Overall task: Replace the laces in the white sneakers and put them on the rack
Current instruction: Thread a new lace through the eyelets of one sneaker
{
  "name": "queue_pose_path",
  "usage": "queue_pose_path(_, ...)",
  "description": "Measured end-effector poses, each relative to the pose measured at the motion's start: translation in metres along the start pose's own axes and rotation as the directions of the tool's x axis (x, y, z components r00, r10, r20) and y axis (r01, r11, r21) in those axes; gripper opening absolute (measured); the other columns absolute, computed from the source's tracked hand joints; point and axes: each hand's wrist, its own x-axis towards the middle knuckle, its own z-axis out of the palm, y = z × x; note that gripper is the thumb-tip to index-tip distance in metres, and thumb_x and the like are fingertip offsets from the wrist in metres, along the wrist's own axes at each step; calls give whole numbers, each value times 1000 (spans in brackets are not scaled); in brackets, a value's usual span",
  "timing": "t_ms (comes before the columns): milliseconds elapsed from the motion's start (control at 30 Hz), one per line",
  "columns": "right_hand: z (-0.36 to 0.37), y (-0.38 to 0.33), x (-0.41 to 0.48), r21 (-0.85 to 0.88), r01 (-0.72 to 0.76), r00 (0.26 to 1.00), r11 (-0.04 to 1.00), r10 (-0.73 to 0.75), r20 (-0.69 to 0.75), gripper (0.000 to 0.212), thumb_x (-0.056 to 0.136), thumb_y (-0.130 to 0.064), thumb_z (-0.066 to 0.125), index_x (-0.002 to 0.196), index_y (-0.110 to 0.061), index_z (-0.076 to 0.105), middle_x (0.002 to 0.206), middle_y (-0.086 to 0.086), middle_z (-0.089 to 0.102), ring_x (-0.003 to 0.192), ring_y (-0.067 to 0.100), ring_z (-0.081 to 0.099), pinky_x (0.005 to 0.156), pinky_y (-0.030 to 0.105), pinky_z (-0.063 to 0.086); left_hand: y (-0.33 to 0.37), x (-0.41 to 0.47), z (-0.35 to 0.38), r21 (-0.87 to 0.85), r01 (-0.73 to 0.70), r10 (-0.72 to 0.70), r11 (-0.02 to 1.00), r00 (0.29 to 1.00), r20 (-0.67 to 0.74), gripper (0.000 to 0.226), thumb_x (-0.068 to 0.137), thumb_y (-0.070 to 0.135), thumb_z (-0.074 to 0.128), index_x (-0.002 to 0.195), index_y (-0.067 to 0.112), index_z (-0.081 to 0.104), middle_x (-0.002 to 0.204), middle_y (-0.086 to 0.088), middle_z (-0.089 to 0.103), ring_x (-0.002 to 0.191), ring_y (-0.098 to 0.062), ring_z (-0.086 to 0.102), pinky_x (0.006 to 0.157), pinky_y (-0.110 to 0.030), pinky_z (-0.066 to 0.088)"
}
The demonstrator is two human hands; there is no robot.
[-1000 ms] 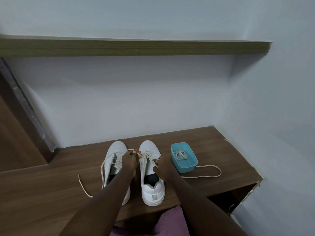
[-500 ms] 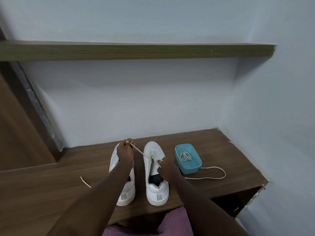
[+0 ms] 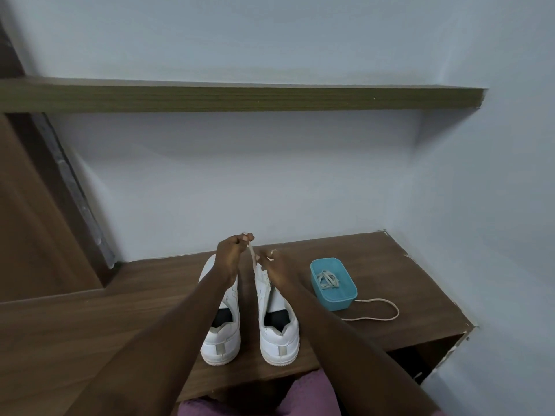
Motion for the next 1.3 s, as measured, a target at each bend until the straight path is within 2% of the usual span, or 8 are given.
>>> queue_pose_path(167,25,-14,4,-91,58,997,994,-63,-52,29,92,-16,54,74,4,66,56,5,51,54,12,43,52,19,27,10,-1,1,-20,15,-15,1000,999,32,25,100,6,39,87,7,60,102,-9,65,95,-18,63,58,-32,49)
queue_pose_path(300,45,3,-11,-383,110,992,917,-126,-18,30,96,-21,46,94,0,68,94,16,67,90,28,62,72,30,46,20,-1,-4,18,-7,7,1000,1000,-6,32,102,6,35,79,9,56,76,-4,57,67,-13,57,61,-23,48)
queue_pose_path(567,55,26,-37,-796,462,883,392,-114,456,20,93,-10,48,105,-5,63,109,14,65,105,31,58,103,48,31,45,8,7,56,-115,113,992,993,38,31,101,6,38,73,9,53,70,-4,49,61,-13,47,54,-14,46)
queue_pose_path(633,55,25,-34,-771,433,886,466,-65,458,22,94,-14,50,110,-4,61,113,14,63,109,31,57,104,50,31,48,8,13,77,-116,111,990,992,67,33,99,1,37,71,9,52,70,-5,49,62,-13,48,54,-13,46)
queue_pose_path(767,39,11,-16,-355,35,972,934,51,229,36,87,-30,63,105,1,63,107,16,65,103,29,61,85,32,46,41,5,14,130,-68,53,989,992,116,33,98,1,41,71,8,58,75,-6,61,71,-17,59,66,-19,54)
queue_pose_path(967,27,-16,10,205,-25,989,978,55,-140,26,91,-30,59,72,-13,64,57,-10,48,62,10,49,60,23,35,24,4,3,231,-51,8,972,983,183,22,95,5,50,82,5,66,72,-4,68,67,-17,63,68,-27,49)
queue_pose_path(1133,44,-9,10,-85,2,987,996,-16,-162,25,90,-23,54,69,-13,62,73,11,64,67,18,52,56,26,32,19,2,4,159,38,-62,987,987,151,28,99,6,41,79,5,61,69,-7,59,62,-19,54,54,-24,50)
queue_pose_path(1300,67,15,-17,-401,155,981,903,-93,171,32,92,-33,56,100,-4,68,100,12,67,99,25,61,86,35,46,20,10,5,234,12,-19,972,999,31,30,101,9,37,80,12,58,70,-3,51,58,-13,46,56,-25,41)
